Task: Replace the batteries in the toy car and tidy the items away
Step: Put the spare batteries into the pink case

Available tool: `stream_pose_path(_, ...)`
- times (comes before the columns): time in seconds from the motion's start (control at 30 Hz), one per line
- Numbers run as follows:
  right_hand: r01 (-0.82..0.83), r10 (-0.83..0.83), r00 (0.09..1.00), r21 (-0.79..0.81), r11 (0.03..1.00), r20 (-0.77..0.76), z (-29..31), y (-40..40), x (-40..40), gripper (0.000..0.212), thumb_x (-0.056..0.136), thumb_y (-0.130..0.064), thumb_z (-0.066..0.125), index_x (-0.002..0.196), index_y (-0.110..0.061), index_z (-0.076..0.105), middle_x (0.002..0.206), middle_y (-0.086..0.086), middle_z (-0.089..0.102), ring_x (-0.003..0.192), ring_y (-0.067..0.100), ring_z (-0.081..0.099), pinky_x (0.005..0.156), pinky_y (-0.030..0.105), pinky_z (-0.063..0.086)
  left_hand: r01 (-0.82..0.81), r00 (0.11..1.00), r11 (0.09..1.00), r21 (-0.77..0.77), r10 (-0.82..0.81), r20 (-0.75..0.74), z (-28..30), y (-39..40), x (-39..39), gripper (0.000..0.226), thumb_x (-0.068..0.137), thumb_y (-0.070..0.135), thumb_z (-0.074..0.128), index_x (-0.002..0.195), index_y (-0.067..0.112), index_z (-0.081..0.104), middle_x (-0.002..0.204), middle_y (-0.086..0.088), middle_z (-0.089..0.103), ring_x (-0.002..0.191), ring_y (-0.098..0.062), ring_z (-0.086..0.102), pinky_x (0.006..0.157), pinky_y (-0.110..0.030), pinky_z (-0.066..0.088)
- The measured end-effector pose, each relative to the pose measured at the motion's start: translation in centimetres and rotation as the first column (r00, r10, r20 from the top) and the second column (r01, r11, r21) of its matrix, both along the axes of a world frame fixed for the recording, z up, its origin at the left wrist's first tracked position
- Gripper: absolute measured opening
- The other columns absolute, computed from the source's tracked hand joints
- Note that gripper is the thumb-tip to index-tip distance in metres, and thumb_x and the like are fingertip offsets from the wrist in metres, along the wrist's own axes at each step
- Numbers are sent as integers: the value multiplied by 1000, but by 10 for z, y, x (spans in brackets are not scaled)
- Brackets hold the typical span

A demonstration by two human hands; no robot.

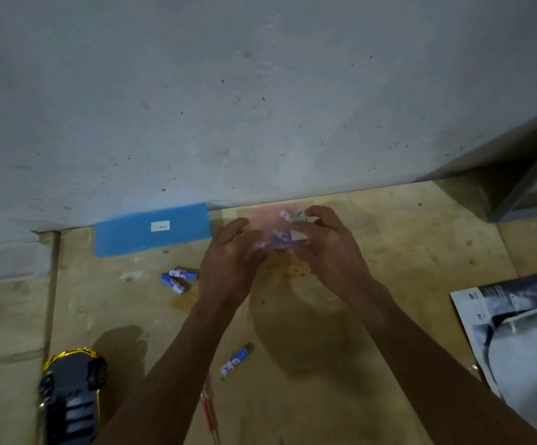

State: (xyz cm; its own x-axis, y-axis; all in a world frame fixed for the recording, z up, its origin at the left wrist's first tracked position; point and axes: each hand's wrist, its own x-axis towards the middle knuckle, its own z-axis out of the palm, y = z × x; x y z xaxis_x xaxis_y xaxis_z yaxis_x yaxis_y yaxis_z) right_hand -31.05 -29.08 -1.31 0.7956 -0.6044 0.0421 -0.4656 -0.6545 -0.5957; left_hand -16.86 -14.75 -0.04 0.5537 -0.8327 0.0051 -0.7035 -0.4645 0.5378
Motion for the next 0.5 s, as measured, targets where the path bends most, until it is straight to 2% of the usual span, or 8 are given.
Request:
stream_pose_path(0.07,5,-5,997,-4,1000,72,-3,2,2,40,83,-16,80,122,-12,71,134,13,57,105,27,65,82,38,62,-1,1000,999,-35,1,-6,1,-1,1,46,89,44,55,110,8,76,124,-19,68,108,-40,66,84,-48,56)
stream_pose_path(0.2,-1,10,987,-56,998,159,-2,0,11,35,84,-9,77,119,-9,72,131,19,61,107,33,67,85,39,61,1,1000,998,-62,1,27,-2,-6,7,44,91,39,53,109,6,76,120,-22,69,102,-41,68,83,-47,58)
stream_pose_path(0.33,-14,34,990,-138,990,140,-3,-4,20,37,82,-9,79,118,-11,73,130,21,62,109,36,67,86,36,57,30,997,998,-57,-26,69,-1,-15,15,35,92,33,59,106,6,77,118,-25,69,102,-43,69,82,-48,58)
stream_pose_path(0.43,-4,26,991,-164,986,133,-7,-2,20,38,83,-15,76,121,-10,71,131,22,61,111,35,65,86,29,54,60,995,997,-53,-56,83,0,-17,17,46,94,40,47,107,8,77,123,-24,67,102,-42,68,80,-46,59)
stream_pose_path(0.5,-1,23,995,-216,976,98,-8,1,20,42,86,-18,71,127,-12,68,132,22,60,114,35,63,86,31,55,66,994,997,-35,-63,90,-2,-17,17,50,96,43,42,109,9,77,127,-23,65,105,-41,66,81,-45,59)
